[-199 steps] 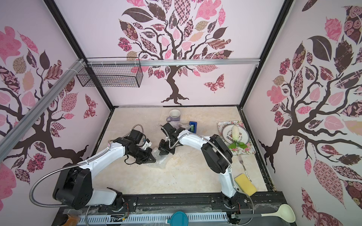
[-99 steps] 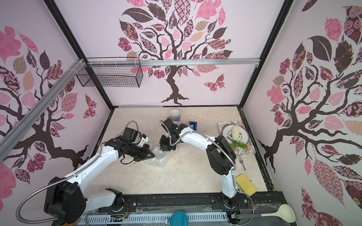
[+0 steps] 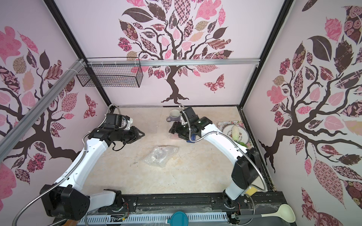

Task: Wrap mugs in bubble wrap
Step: Stick the tape on the bubble wrap, then move the bubble wrap to the center of the board.

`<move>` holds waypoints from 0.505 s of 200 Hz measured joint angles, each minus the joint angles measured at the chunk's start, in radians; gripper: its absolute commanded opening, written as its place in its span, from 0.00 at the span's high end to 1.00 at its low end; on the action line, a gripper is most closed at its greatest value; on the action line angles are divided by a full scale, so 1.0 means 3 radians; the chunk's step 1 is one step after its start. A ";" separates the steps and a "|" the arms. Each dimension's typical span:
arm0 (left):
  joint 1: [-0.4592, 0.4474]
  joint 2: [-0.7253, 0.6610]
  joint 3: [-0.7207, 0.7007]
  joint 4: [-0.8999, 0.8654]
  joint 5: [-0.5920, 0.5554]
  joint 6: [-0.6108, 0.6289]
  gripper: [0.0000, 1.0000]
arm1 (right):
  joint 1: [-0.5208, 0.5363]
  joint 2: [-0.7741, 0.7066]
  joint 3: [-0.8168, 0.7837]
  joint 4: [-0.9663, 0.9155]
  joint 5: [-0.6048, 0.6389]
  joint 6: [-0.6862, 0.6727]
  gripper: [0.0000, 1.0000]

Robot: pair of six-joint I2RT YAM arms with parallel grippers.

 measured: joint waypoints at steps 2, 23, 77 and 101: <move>0.0028 0.0006 0.0000 -0.0003 -0.0028 0.0000 0.66 | -0.0006 -0.0051 -0.0051 0.0008 0.0001 -0.0018 0.14; 0.0271 0.0058 -0.0043 -0.0004 -0.0233 -0.0053 0.65 | 0.0009 -0.0445 -0.0660 0.0191 -0.0022 -0.0067 0.15; 0.0356 -0.0009 -0.0876 -0.0069 -0.0163 -0.0065 0.76 | 0.0052 -0.0491 -0.1718 0.0435 -0.0312 -0.0342 0.22; 0.0123 -0.0009 -0.1297 -0.0220 -0.0159 -0.0182 0.79 | 0.0184 -0.0454 -0.1817 0.0670 -0.0418 -0.0593 0.41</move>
